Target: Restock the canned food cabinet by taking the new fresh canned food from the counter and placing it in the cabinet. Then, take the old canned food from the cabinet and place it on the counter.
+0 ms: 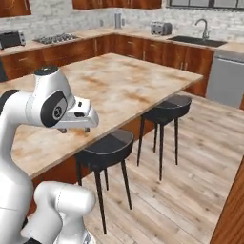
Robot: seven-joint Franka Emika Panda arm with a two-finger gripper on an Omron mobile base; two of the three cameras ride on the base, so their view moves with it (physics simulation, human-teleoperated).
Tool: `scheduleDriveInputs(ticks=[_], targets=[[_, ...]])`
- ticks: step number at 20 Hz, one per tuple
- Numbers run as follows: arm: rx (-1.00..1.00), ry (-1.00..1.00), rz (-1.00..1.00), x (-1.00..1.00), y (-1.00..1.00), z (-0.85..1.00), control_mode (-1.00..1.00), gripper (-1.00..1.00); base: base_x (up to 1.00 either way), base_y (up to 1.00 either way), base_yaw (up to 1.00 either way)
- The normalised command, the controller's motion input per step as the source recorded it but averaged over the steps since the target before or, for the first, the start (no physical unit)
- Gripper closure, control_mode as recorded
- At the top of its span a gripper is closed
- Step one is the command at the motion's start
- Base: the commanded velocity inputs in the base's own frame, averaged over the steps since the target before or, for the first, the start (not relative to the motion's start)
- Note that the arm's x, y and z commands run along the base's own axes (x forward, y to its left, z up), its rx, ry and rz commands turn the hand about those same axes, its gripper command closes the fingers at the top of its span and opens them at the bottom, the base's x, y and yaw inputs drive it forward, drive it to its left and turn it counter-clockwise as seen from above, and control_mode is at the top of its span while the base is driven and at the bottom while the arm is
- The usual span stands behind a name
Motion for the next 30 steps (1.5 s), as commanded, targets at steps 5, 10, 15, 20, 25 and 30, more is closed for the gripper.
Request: scheduleDriveInputs(ticks=[5,10,15,20,25,30], targets=[[0.0,0.0,0.0,0.0,0.0,0.0,1.0,-1.0,-0.04,0.0,0.96],[0.0,0.0,0.0,0.0,0.0,0.0,1.0,-1.0,-0.02,0.0,0.89],[0.0,0.0,0.0,0.0,0.0,0.0,1.0,-1.0,-0.08,0.0,0.88],[0.0,0.0,0.0,0.0,0.0,0.0,1.0,-1.0,-0.11,0.0,0.39],[0.0,0.0,0.0,0.0,0.0,0.0,1.0,-1.0,-0.63,0.26,0.12],[0.0,0.0,0.0,0.0,0.0,0.0,1.0,-1.0,-0.25,0.84,0.28]])
